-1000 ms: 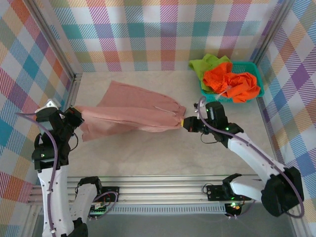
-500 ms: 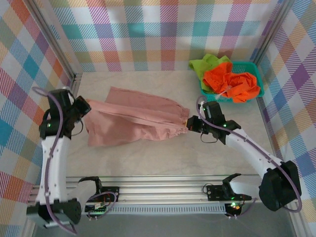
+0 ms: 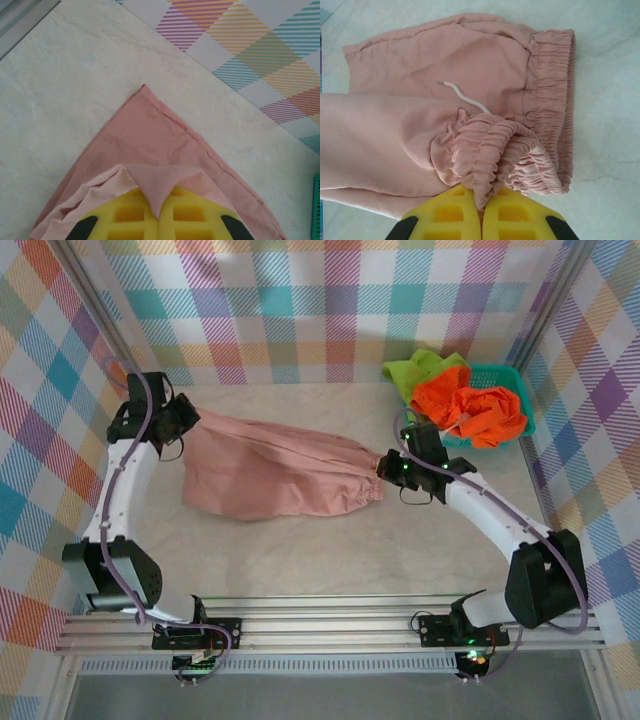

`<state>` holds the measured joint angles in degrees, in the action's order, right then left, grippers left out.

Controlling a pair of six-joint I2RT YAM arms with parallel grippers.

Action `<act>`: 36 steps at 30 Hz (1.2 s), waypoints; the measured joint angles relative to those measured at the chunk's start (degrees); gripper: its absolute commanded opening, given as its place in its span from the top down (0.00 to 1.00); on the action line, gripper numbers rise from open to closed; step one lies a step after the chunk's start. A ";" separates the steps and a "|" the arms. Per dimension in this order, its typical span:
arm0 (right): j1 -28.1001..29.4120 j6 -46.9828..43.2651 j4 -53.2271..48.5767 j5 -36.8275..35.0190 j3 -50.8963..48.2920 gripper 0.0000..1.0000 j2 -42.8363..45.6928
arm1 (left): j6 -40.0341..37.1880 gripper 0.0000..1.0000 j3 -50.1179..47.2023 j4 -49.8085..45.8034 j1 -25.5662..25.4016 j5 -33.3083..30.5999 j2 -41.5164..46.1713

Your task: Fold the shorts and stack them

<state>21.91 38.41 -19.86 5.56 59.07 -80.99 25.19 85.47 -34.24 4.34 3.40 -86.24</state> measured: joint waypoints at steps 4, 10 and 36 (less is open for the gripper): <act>-1.77 1.03 0.55 0.00 3.76 0.98 -4.94 | 0.00 0.98 4.24 0.42 -0.33 0.46 -6.27; -3.96 3.85 0.83 0.02 9.49 0.75 -12.68 | 0.15 0.73 14.34 0.35 -0.66 1.73 -19.37; 0.55 1.29 -0.72 13.55 36.11 0.05 -33.92 | 7.52 0.00 -17.64 19.32 -9.79 12.57 -6.51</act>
<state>22.46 39.70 -20.58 19.11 95.18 -114.91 32.71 67.83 -14.92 -5.45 15.97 -92.75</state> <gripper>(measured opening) 0.944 0.998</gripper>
